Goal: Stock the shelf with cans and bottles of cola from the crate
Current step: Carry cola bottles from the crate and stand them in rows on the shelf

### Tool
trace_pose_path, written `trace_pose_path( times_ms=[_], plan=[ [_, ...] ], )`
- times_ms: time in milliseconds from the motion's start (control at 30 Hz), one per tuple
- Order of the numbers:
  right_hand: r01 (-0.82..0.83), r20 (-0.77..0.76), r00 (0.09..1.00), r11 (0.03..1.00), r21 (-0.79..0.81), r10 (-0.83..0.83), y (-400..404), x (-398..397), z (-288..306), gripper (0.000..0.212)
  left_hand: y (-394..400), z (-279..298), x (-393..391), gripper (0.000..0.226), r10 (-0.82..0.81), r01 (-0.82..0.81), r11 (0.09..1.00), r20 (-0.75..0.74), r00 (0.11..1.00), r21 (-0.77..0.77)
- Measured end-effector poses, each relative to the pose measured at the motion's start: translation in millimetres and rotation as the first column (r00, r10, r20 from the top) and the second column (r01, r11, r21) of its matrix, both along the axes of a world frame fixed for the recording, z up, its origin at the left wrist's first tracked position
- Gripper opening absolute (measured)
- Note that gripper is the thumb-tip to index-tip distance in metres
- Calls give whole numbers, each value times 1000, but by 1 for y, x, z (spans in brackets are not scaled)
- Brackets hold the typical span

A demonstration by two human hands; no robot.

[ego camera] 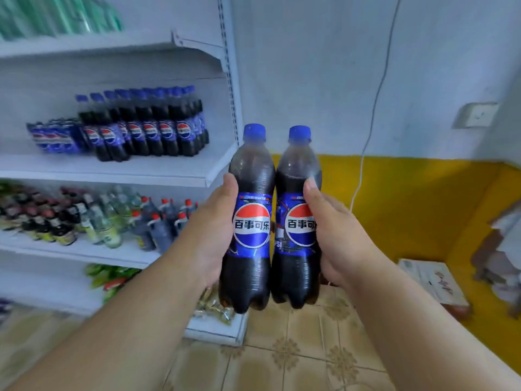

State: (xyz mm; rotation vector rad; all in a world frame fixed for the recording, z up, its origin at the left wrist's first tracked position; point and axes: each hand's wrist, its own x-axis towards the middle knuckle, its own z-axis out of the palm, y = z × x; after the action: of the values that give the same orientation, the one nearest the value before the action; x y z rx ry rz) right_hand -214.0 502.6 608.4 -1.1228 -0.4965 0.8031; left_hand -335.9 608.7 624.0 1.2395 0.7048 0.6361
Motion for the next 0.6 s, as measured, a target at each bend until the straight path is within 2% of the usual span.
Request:
trace_pose_path(
  times_ms=[200, 367, 467, 533, 600],
  plan=[
    [-56, 109, 993, 998, 20, 54, 85, -53, 7, 40, 72, 14, -59, 58, 104, -100, 993, -80, 991, 58],
    [-32, 146, 989, 999, 16, 29, 141, -68, 3, 37, 118, 18, -72, 57, 175, -170, 984, -128, 976, 50],
    [-25, 182, 983, 1000, 10, 23, 179, -66, 0, 29, 150, 16, -68, 55, 249, -242, 968, -157, 956, 63],
    [-33, 239, 971, 999, 5, 31, 207, -60, -3, 31, 172, 14, -61, 55, 310, -304, 951, -149, 939, 66],
    [-56, 317, 947, 998, 6, 51, 238, -52, -4, 44, 196, 9, -53, 56, 364, -357, 931, -119, 924, 71]
  ],
)
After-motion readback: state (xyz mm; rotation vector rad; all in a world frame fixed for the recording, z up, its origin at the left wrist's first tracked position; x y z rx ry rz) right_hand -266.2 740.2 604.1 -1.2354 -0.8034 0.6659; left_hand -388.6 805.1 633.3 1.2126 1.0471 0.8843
